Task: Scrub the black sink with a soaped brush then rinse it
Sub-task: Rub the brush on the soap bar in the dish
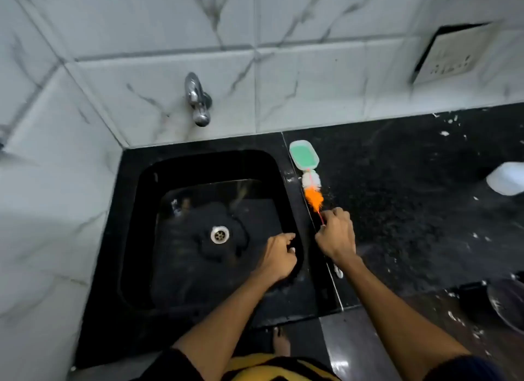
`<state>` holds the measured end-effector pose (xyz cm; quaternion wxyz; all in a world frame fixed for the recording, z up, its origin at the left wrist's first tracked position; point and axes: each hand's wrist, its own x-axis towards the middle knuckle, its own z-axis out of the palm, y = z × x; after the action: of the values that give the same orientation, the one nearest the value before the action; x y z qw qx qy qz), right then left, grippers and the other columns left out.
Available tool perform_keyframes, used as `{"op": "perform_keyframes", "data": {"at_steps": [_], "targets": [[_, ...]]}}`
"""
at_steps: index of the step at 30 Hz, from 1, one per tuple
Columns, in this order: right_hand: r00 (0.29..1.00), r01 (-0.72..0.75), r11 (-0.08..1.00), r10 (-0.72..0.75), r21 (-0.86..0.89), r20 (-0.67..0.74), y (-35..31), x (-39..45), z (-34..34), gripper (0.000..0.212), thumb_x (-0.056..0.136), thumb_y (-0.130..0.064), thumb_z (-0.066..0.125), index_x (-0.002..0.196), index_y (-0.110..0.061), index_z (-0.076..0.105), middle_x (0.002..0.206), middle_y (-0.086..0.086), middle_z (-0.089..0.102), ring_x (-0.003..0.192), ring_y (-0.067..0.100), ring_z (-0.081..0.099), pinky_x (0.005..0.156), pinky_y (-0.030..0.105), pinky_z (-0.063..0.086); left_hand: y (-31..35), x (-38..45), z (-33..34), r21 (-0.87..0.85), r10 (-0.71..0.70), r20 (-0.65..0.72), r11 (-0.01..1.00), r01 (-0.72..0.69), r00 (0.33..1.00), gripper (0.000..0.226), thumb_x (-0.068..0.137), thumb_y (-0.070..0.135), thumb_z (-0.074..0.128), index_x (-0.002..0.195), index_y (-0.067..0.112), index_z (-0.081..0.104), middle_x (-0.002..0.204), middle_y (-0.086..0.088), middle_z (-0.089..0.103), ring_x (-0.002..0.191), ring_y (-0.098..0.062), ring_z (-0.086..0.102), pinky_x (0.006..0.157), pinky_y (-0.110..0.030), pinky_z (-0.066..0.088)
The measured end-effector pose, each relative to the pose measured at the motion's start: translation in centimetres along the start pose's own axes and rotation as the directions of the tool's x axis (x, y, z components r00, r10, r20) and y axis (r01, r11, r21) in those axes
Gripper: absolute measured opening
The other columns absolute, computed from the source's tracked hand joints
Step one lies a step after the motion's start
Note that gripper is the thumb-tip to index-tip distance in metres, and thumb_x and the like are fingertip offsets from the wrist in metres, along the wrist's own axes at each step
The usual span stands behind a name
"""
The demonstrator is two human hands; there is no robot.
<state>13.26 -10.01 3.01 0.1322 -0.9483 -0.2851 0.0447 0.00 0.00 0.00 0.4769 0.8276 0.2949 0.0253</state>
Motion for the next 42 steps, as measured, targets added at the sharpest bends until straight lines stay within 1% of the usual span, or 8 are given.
{"op": "perform_keyframes", "data": {"at_steps": [4, 10, 19, 24, 28, 35, 39, 42], "targets": [[0.998, -0.032, 0.999, 0.03, 0.03, 0.064, 1.9, -1.0, 0.3, 0.031, 0.085, -0.016, 0.056, 0.113, -0.009, 0.065, 0.107, 0.009, 0.056, 0.104, 0.028, 0.048, 0.089, 0.039, 0.044, 0.6, 0.6, 0.9, 0.006, -0.061, 0.025, 0.998, 0.061, 0.998, 0.045, 0.093, 0.003, 0.053, 0.138, 0.003, 0.053, 0.137, -0.014, 0.059, 0.125, -0.021, 0.057, 0.105, -0.034, 0.047], [0.995, -0.079, 0.997, 0.079, 0.004, 0.058, 2.8, -1.8, 0.4, 0.027, 0.081, -0.039, 0.06, 0.093, -0.015, 0.065, 0.096, 0.006, 0.06, 0.092, 0.027, 0.054, 0.081, 0.039, 0.047, 0.7, 2.3, 1.5, -0.023, -0.109, -0.046, 0.994, 0.108, 0.993, 0.041, 0.093, -0.001, 0.05, 0.132, 0.003, 0.059, 0.13, -0.012, 0.063, 0.119, -0.019, 0.06, 0.099, -0.025, 0.049], [0.986, -0.169, 0.947, 0.162, 0.273, 0.046, 1.7, -0.9, -0.2, 0.009, 0.095, -0.019, 0.048, 0.089, -0.014, 0.053, 0.094, 0.004, 0.056, 0.084, 0.026, 0.056, 0.069, 0.036, 0.043, 0.4, 4.0, 1.8, -0.071, -0.168, -0.1, 0.984, 0.161, 0.981, 0.04, 0.092, -0.004, 0.05, 0.129, 0.004, 0.06, 0.123, -0.009, 0.066, 0.11, -0.013, 0.062, 0.088, -0.016, 0.045], [0.996, -0.085, 0.943, 0.092, 0.321, -0.009, 1.6, 0.2, -1.9, 0.012, 0.094, -0.02, 0.051, 0.082, -0.019, 0.053, 0.083, -0.006, 0.051, 0.071, 0.017, 0.051, 0.062, 0.031, 0.037, -0.2, 4.9, 1.6, -0.083, -0.18, -0.131, 0.982, 0.17, 0.975, 0.04, 0.091, -0.003, 0.05, 0.128, 0.007, 0.061, 0.121, -0.006, 0.066, 0.108, -0.011, 0.062, 0.089, -0.018, 0.048], [0.996, -0.025, 0.937, 0.052, 0.349, -0.068, 1.3, 2.8, -3.3, 0.012, 0.093, -0.019, 0.054, 0.082, -0.015, 0.058, 0.081, -0.001, 0.057, 0.071, 0.02, 0.054, 0.061, 0.033, 0.041, -0.6, 5.5, 1.5, -0.087, -0.191, -0.16, 0.98, 0.179, 0.968, 0.039, 0.09, -0.002, 0.051, 0.126, 0.007, 0.063, 0.118, -0.006, 0.068, 0.107, -0.012, 0.064, 0.089, -0.016, 0.048], [0.996, -0.087, 0.959, 0.09, 0.271, 0.002, 0.2, 9.7, -5.2, 0.02, 0.09, -0.023, 0.052, 0.084, -0.01, 0.066, 0.087, 0.014, 0.067, 0.081, 0.036, 0.062, 0.069, 0.04, 0.052, -0.5, 6.1, 1.1, -0.114, -0.191, -0.173, 0.978, 0.173, 0.966, 0.044, 0.093, -0.001, 0.05, 0.136, 0.01, 0.056, 0.131, -0.006, 0.062, 0.121, -0.012, 0.057, 0.098, -0.017, 0.044], [0.988, -0.133, 0.978, 0.118, 0.158, 0.101, -0.3, 10.8, -4.6, 0.02, 0.085, -0.02, 0.053, 0.083, -0.006, 0.067, 0.086, 0.015, 0.065, 0.079, 0.036, 0.062, 0.064, 0.033, 0.047, -0.2, 6.5, 1.1, -0.132, -0.196, -0.153, 0.975, 0.176, 0.969, 0.046, 0.094, -0.001, 0.05, 0.139, 0.009, 0.053, 0.136, -0.009, 0.058, 0.126, -0.013, 0.054, 0.105, -0.022, 0.044], [0.99, -0.114, 0.99, 0.106, 0.088, 0.089, 0.0, 10.8, -4.4, 0.019, 0.082, -0.021, 0.055, 0.081, -0.007, 0.068, 0.082, 0.013, 0.065, 0.075, 0.034, 0.063, 0.06, 0.03, 0.042, -0.3, 6.6, 1.1, -0.142, -0.198, -0.146, 0.974, 0.178, 0.969, 0.047, 0.094, 0.0, 0.05, 0.14, 0.009, 0.052, 0.138, -0.009, 0.058, 0.127, -0.014, 0.054, 0.106, -0.024, 0.044]]}}
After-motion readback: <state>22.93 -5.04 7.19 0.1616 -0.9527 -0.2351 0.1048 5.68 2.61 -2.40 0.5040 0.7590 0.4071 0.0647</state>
